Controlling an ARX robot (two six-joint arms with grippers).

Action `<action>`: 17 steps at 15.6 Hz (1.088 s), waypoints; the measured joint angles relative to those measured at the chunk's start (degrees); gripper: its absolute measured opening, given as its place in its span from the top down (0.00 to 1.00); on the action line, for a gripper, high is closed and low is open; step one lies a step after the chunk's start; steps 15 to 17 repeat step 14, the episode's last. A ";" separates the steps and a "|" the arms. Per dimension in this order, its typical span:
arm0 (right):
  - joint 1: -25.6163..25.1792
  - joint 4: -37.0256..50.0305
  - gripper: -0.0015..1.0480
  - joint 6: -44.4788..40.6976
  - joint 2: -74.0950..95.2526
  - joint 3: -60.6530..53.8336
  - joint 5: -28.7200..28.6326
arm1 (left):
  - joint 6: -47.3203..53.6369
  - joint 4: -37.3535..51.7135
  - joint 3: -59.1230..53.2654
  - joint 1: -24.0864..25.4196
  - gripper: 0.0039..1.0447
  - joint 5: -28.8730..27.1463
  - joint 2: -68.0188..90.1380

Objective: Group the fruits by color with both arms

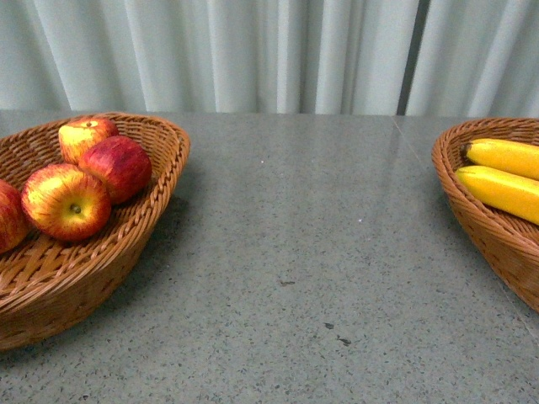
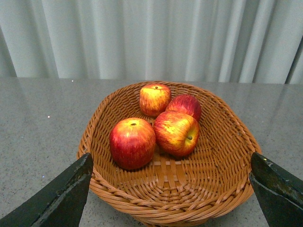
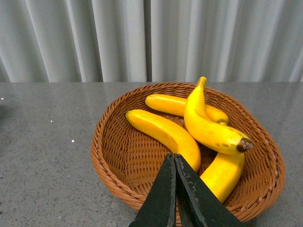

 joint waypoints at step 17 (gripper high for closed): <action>0.00 0.00 0.06 0.00 0.02 0.00 -0.02 | 0.00 0.00 0.00 0.00 0.06 0.00 0.00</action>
